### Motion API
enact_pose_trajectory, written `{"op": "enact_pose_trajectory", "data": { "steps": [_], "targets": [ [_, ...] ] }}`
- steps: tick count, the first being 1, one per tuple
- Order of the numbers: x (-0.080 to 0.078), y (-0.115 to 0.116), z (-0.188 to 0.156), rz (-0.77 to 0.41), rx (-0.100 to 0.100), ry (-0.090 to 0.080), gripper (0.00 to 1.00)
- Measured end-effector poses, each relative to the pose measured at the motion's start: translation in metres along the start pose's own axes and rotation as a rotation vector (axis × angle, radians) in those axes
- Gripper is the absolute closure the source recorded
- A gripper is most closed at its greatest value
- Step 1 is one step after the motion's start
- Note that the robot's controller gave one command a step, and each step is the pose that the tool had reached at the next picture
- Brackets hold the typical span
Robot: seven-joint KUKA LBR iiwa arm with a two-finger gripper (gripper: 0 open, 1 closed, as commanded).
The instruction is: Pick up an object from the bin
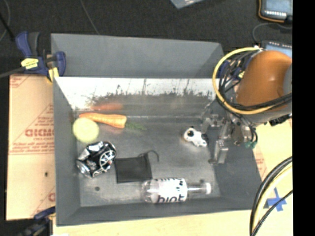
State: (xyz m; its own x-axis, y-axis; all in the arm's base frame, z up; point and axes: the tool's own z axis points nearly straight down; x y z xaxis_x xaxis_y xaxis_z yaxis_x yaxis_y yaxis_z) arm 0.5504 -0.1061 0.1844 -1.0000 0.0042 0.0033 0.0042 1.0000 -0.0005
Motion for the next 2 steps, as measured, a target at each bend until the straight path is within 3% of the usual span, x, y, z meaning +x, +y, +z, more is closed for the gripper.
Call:
{"op": "enact_pose_trajectory", "data": {
  "steps": [1, 2],
  "targets": [
    [-0.001, 0.000, -0.004, -0.002, 0.001, -0.006, 0.00],
    [0.017, 0.022, 0.032, -0.056, 0.003, -0.012, 0.00]
  ]
}}
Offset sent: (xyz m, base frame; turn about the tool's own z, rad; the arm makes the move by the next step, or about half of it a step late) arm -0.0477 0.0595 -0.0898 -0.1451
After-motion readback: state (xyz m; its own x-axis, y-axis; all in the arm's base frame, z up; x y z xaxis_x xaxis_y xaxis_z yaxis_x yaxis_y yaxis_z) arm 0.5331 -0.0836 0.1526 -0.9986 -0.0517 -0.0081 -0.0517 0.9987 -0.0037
